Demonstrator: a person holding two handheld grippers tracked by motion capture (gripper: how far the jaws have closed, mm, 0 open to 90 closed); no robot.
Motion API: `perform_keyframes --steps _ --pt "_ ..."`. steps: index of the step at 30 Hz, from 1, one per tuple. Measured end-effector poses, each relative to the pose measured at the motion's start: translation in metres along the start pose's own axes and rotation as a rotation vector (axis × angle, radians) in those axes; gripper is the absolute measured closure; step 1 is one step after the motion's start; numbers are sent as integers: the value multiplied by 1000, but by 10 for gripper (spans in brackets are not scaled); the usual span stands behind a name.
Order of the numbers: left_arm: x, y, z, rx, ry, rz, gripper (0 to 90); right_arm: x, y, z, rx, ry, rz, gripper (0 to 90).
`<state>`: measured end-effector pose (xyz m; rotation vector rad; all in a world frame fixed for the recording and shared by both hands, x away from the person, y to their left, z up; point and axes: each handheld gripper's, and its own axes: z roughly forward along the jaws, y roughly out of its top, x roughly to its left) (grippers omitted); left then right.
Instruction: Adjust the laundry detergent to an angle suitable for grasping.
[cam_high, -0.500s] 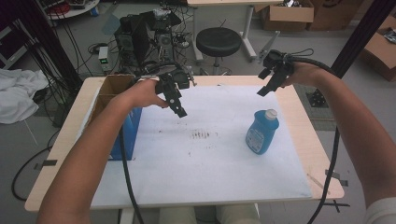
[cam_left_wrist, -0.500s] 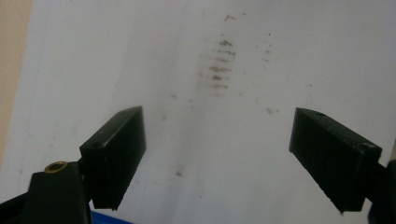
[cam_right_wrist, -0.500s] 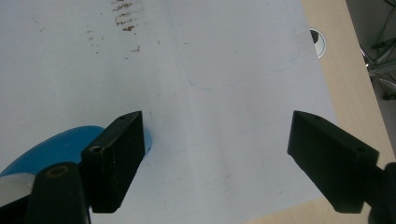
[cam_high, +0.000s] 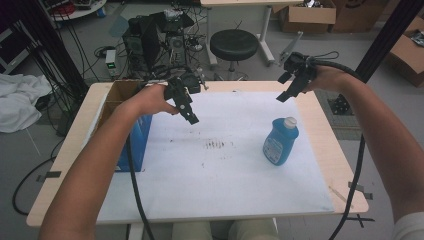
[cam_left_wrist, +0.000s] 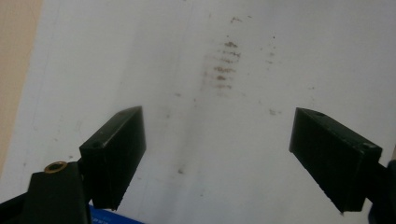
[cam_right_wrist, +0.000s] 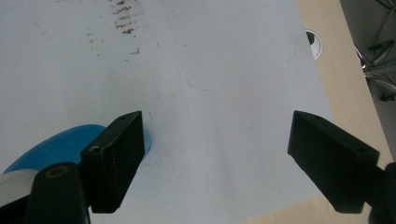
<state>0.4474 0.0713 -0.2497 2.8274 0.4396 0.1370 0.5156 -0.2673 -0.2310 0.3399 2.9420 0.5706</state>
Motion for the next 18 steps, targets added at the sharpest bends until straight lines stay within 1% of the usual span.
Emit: perform_keyframes --steps 6,9,14,18 --pt "-1 0 -3 -11 7 -8 192 2 0 -3 -6 1 -3 183" --pt "-1 -1 -4 -8 10 -12 192 1 -1 -4 -8 2 -3 183" --pt "-3 0 -6 -13 17 -13 191 4 -3 -7 -5 -11 -4 180" --pt "-5 2 -6 -5 20 -8 192 4 -5 -11 -14 -19 2 178"
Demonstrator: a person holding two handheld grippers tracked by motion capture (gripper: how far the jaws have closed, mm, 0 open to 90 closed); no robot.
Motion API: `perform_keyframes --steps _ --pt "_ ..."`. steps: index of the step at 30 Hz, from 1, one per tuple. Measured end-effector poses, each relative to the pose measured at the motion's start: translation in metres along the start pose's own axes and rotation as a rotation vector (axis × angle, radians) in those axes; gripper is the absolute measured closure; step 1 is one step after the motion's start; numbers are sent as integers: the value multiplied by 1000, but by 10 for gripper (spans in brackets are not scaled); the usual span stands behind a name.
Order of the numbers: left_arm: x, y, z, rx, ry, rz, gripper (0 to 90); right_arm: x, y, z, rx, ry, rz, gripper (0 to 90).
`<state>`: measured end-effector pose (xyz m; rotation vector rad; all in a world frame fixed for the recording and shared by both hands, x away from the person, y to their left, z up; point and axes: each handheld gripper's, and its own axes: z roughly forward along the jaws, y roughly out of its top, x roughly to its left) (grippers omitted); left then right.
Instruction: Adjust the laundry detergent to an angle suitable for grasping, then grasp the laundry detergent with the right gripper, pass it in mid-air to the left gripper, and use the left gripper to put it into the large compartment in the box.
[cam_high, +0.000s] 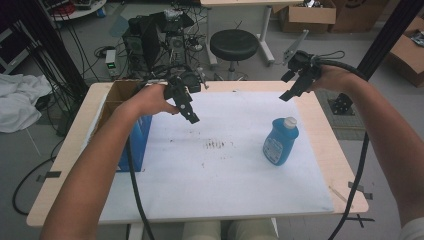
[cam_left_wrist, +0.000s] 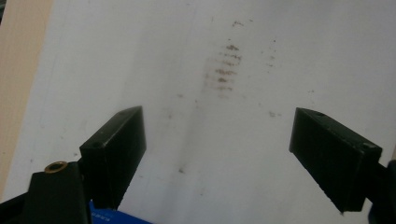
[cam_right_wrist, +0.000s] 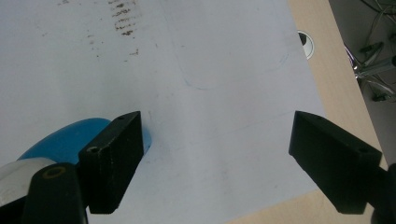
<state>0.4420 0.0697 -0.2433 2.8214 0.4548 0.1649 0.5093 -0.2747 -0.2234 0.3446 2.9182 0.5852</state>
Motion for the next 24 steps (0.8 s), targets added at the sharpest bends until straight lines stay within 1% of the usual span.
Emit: perform_keyframes --steps 4,15,17,18,19,20,22,24 --pt "-1 1 1 -1 -1 2 192 2 0 -2 -2 0 -6 181" --pt "-3 2 1 11 6 4 192 3 -4 -5 -1 -7 -1 180" --pt "-5 3 -1 8 8 6 192 4 -5 -7 -5 -7 1 198" --pt "-5 2 -1 7 8 5 192 6 -6 -9 -11 -6 15 206" --pt "-5 2 -1 7 8 5 192 6 -6 -9 -11 -6 15 206" --pt "-5 2 -1 10 8 2 192 9 -9 -13 -28 -9 39 191" --pt "-5 3 0 11 10 2 192 13 -12 -16 -36 -9 44 191" --pt "-5 4 0 8 12 4 191 16 -13 -19 -33 -9 44 194"
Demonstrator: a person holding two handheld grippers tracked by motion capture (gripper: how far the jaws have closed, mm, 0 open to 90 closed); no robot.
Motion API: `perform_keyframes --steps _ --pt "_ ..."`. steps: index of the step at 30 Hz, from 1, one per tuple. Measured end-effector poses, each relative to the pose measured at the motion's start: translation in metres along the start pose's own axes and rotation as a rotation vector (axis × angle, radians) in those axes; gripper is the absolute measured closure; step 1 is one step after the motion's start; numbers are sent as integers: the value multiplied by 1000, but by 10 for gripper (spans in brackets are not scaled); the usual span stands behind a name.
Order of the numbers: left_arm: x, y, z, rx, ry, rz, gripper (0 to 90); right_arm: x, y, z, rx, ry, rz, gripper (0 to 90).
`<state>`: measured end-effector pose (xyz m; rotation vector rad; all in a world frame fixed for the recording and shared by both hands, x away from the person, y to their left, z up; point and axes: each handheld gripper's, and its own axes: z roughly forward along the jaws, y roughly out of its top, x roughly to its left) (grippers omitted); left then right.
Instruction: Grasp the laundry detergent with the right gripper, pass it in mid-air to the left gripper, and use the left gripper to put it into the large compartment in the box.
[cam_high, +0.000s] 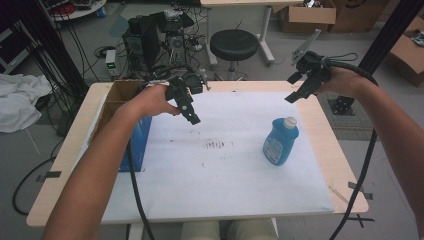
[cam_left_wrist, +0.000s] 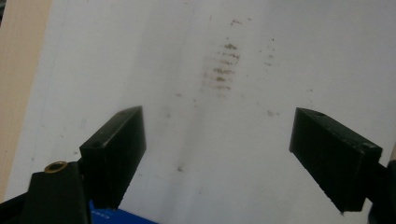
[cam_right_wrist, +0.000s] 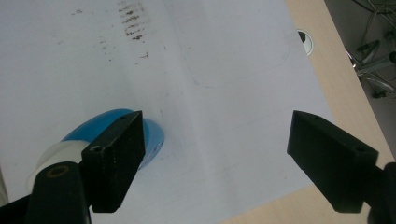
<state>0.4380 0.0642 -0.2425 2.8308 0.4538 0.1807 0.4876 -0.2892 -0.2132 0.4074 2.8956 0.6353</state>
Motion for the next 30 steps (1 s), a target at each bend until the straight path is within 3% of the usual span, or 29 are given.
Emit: perform_keyframes --steps 5,16,30 --pt "-2 3 1 1 -2 8 192 7 -2 -9 -12 2 10 193" --pt "-4 8 4 1 0 16 191 20 -12 -25 3 -2 -18 188" --pt "-4 10 5 9 1 14 191 35 -42 -31 28 -10 -6 184"
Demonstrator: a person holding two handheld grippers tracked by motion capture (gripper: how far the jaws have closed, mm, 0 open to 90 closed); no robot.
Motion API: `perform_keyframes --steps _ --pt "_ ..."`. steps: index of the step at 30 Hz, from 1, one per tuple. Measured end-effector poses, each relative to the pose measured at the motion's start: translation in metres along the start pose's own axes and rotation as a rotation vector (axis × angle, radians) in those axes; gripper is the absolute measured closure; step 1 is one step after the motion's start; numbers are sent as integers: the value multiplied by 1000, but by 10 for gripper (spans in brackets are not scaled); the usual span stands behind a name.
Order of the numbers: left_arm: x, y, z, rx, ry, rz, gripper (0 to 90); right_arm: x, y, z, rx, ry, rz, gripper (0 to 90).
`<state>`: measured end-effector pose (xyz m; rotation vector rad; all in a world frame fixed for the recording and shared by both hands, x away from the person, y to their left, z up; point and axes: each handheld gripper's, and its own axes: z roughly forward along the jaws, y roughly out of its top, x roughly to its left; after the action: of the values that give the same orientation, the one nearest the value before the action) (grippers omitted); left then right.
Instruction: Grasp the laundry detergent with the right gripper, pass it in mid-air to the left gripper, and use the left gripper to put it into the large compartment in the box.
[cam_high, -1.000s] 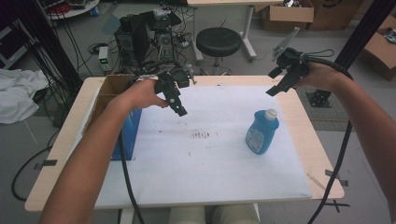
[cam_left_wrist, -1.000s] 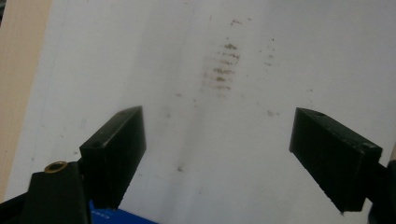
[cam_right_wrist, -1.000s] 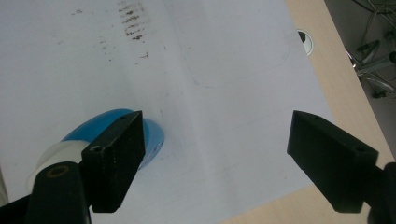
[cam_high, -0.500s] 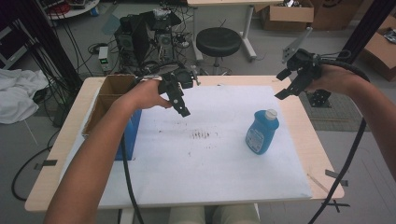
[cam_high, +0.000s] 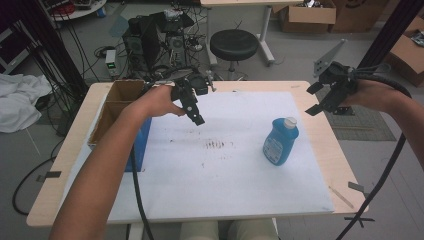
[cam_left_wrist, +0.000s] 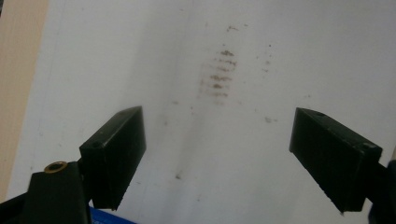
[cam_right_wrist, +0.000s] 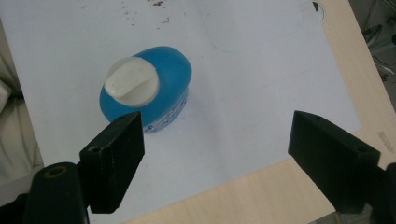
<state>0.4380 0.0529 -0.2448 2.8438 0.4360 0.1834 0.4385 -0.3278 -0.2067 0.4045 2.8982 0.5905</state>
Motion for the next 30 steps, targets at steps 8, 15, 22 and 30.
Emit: perform_keyframes --steps 8,15,22,30 --pt "1 -1 2 -4 0 5 191 13 -10 0 20 11 -6 183" --pt "1 0 4 -6 -2 8 192 21 -17 7 39 24 -6 182" --pt "0 -1 5 -3 -1 9 191 31 -27 14 51 14 11 177" --pt "-2 -6 4 -4 2 5 191 44 -28 17 51 5 14 181"
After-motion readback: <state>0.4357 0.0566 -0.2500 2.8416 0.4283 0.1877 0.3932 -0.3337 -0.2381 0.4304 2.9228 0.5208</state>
